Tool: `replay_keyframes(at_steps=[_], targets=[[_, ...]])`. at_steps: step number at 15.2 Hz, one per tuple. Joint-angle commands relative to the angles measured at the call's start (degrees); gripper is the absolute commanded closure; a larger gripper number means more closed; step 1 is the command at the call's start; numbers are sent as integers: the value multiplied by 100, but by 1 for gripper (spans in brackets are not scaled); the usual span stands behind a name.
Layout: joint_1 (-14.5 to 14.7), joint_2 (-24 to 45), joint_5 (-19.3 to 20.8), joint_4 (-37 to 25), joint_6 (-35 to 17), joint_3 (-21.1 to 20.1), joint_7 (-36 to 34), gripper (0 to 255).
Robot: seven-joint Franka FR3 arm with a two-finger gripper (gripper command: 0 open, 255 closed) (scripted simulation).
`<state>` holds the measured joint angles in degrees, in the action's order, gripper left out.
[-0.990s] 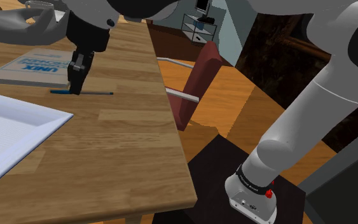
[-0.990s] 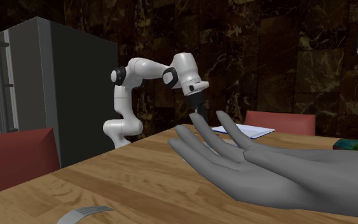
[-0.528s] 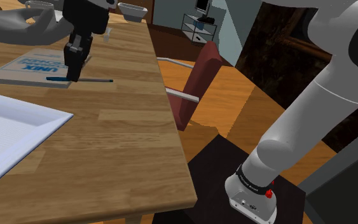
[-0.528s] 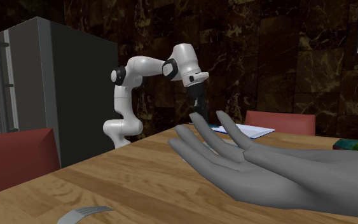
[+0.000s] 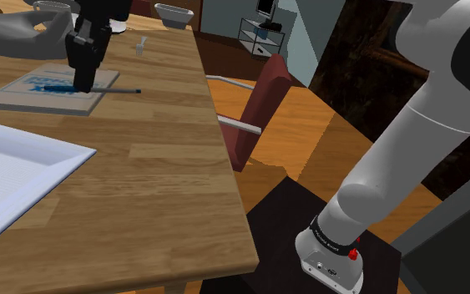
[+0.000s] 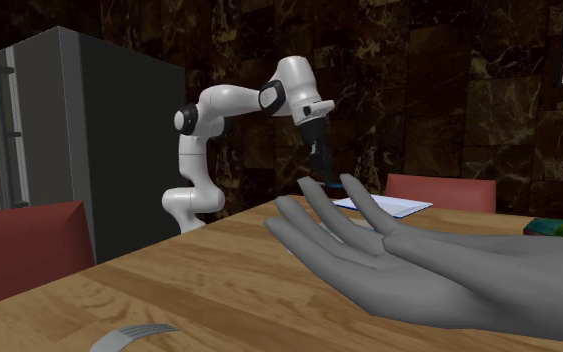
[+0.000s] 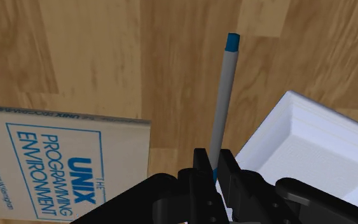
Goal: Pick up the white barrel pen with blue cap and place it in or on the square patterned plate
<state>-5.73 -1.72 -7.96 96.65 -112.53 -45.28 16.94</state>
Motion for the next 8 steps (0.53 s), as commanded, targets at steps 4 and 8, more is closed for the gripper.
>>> replay_keyframes(at_steps=[4,8], targets=[[579,981,1078,-877,138,-420,-1120,255],[1441,1875,2015,-1800,442,-457,-1942,255]])
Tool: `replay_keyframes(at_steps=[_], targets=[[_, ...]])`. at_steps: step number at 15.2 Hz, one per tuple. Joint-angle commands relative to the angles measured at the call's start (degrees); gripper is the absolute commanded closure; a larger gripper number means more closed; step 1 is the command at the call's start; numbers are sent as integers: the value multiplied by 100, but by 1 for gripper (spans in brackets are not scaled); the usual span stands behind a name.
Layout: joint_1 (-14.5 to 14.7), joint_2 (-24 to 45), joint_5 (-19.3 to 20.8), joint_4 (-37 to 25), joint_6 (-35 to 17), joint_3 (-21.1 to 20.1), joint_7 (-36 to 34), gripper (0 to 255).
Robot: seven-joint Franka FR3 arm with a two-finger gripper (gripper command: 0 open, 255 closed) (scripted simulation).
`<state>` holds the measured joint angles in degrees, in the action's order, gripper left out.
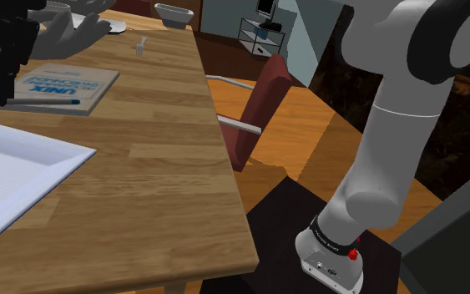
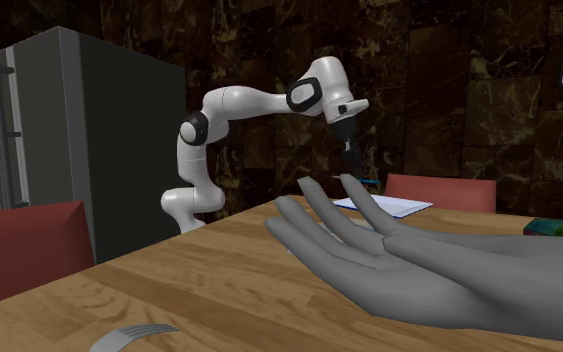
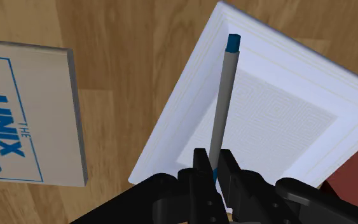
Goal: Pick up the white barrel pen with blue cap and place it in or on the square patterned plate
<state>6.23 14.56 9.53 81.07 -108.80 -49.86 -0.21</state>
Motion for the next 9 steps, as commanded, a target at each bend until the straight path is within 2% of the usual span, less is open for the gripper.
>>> replay_keyframes(at_steps=[1,6,9], targets=[[502,476,485,-517,175,29,-399,255],[1977,1662,1442,-2260,883,337,-985,255],[1795,1540,1361,-1805,563,312,-1012,255]])
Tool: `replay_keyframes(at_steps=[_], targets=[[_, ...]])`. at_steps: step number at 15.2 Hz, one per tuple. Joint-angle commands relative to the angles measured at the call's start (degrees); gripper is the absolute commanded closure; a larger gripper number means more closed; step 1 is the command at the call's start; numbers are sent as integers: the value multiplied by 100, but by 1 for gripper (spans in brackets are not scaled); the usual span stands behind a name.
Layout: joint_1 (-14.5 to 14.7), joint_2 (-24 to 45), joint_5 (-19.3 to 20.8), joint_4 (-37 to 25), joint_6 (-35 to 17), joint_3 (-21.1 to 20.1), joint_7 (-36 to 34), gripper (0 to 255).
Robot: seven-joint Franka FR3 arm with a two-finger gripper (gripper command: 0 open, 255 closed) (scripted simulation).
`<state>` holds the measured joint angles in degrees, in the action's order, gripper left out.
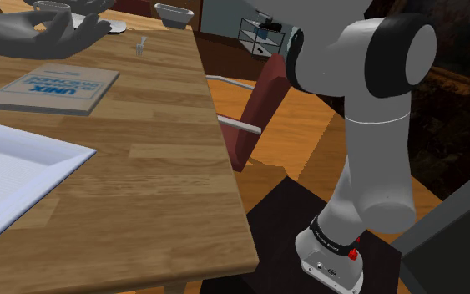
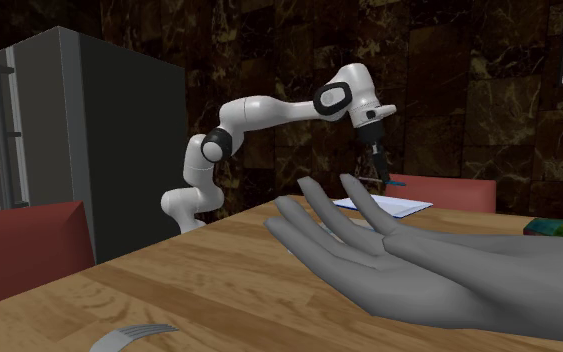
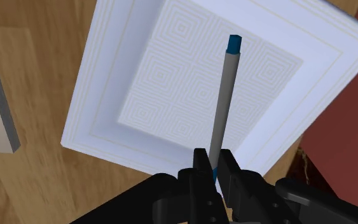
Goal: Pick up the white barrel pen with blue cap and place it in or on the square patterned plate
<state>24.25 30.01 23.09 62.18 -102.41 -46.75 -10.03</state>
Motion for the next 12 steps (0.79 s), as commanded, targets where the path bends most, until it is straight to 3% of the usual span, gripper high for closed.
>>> replay_keyframes(at_steps=[1,12], targets=[[-62,-37,-13,222,-177,-10,-40,255],[-459,-224,-93,1421,-1149,-49,-135,255]])
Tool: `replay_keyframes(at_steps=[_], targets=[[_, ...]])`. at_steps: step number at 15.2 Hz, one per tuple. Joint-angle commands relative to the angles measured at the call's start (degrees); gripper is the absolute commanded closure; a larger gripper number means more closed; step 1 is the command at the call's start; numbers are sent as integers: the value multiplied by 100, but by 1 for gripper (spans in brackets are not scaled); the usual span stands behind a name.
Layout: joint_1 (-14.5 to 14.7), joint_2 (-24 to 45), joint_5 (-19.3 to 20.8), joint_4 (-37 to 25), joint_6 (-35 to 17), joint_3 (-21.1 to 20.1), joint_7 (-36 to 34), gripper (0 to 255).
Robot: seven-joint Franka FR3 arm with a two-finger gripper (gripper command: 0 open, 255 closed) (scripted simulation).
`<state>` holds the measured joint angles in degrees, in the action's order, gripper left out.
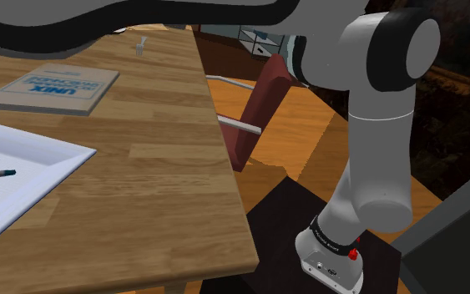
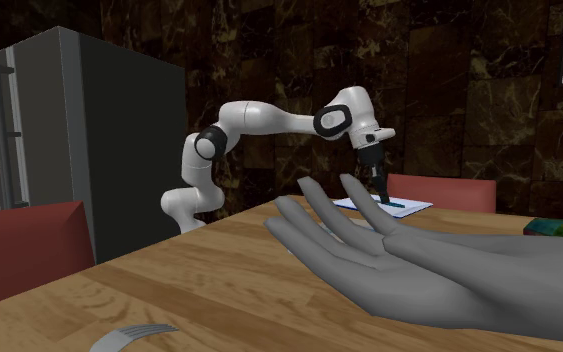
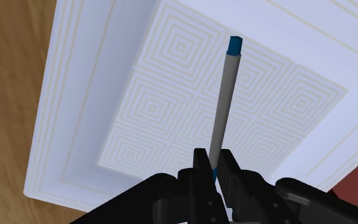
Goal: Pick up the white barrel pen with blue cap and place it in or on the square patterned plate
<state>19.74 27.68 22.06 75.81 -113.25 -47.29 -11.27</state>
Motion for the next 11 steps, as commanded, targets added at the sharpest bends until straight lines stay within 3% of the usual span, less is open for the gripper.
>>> replay_keyframes(at_steps=[1,7,8,11], targets=[[-8,8,9,59,-66,5,-11,255],[-8,9,10,58,-65,6,-11,255],[-8,9,10,58,-65,6,-11,0],[-8,9,10,58,-65,6,-11,0]])
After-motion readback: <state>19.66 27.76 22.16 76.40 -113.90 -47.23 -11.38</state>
